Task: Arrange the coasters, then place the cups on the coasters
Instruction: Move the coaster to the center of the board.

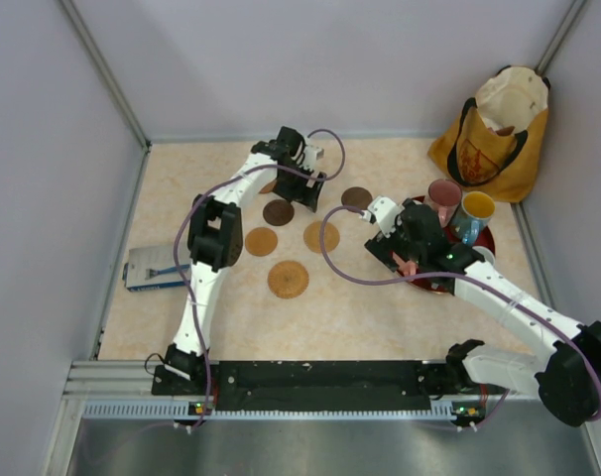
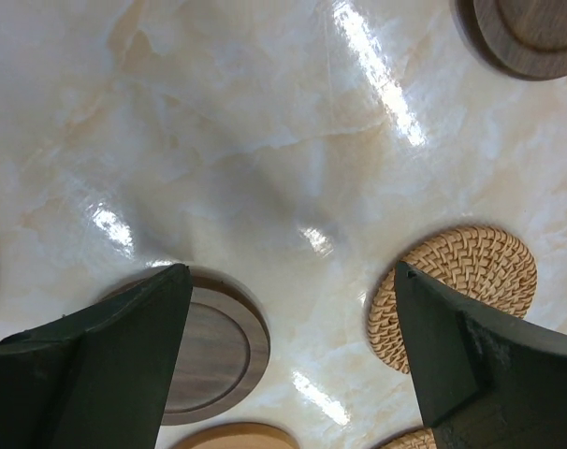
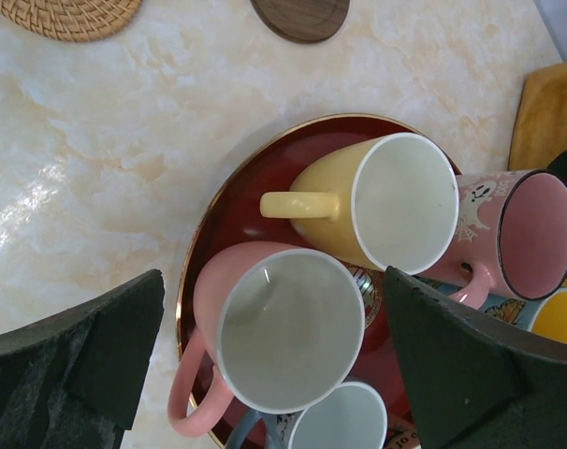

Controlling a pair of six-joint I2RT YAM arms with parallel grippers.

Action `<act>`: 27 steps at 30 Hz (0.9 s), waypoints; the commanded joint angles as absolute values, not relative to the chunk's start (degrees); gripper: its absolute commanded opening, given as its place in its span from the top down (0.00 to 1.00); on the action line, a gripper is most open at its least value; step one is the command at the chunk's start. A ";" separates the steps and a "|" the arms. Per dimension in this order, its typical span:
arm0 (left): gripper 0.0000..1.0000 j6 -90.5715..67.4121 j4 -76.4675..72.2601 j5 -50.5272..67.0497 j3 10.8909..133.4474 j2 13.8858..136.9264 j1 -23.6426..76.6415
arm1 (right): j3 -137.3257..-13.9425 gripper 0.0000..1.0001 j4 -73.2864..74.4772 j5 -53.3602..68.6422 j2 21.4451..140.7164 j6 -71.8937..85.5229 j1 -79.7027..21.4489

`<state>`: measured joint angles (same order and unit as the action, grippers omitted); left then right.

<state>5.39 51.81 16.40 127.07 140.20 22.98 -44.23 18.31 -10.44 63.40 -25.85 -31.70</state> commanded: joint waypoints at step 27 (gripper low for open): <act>0.04 23.20 44.20 -13.27 107.23 123.48 22.24 | -43.77 0.01 15.91 -10.37 62.40 -26.81 -31.38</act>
<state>19.07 43.03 -7.73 109.06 121.54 22.46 -44.18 18.02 -10.48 63.40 -26.04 -31.70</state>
